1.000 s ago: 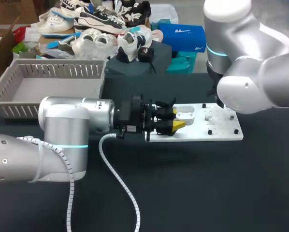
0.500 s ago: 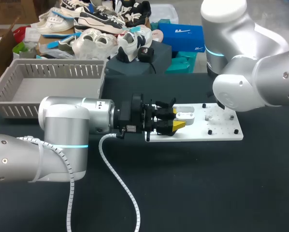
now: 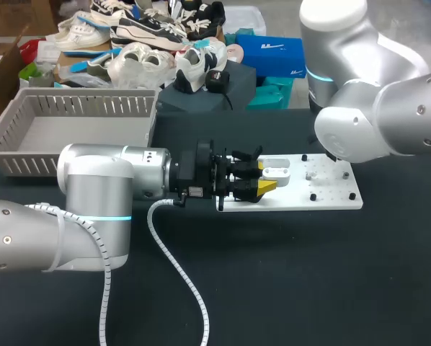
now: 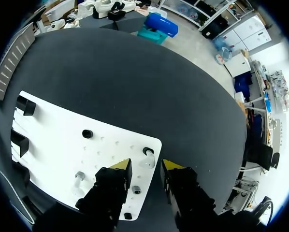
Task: Pick up each earbud case from the left stands, insert the matching earbuds, close the lid, and place the case in the box.
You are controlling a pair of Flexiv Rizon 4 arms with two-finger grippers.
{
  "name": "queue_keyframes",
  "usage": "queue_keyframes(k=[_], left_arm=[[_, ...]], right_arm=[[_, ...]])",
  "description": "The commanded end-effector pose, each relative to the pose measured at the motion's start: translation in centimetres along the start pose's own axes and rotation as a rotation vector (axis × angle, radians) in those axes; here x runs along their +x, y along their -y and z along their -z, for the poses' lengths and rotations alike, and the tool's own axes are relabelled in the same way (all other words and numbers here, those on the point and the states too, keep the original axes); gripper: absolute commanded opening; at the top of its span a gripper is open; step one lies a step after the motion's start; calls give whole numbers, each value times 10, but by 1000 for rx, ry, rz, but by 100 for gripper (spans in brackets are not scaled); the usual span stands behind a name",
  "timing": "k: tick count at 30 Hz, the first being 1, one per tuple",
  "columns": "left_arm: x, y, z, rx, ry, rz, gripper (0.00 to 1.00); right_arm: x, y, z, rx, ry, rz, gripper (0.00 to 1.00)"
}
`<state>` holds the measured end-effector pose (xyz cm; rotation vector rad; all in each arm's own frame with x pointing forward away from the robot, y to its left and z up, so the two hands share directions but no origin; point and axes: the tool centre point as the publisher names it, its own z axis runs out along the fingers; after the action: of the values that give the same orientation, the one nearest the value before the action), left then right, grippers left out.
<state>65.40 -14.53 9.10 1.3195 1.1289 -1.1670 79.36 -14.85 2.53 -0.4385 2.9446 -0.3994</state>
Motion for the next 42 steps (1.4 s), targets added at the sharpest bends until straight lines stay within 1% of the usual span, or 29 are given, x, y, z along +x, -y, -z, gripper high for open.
queue_keyframes(k=[1,9,14,18,23,24,26,27,28,30,31,38,42], left_arm=[[1,-1,0,1,1,0,0],[1,-1,0,1,1,0,0],[1,-1,0,1,1,0,0],[1,-1,0,1,1,0,0],[1,-1,0,1,1,0,0],[1,-1,0,1,1,0,0],[1,-1,0,1,1,0,0],[1,-1,0,1,1,0,0],[1,-1,0,1,1,0,0],[1,-1,0,1,1,0,0],[1,-1,0,1,1,0,0],[1,-1,0,1,1,0,0],[1,-1,0,1,1,0,0]], right_arm=[[-3,0,-2,-2,-6,1,37],[-5,1,-4,-4,-7,3,36],[-5,1,-5,-6,-9,3,31],[-6,1,-6,-7,-8,3,31],[-6,1,-7,-11,-9,6,29],[-6,1,-7,-11,-9,6,27],[-6,1,-8,-11,-9,7,22],[-6,1,-8,-11,-10,7,16],[-6,1,-8,-11,-11,7,14],[-6,1,-8,-12,-12,7,4],[-6,1,-8,-12,-13,7,0],[-3,3,-6,-10,-14,1,0],[0,3,2,-5,-4,-8,0]])
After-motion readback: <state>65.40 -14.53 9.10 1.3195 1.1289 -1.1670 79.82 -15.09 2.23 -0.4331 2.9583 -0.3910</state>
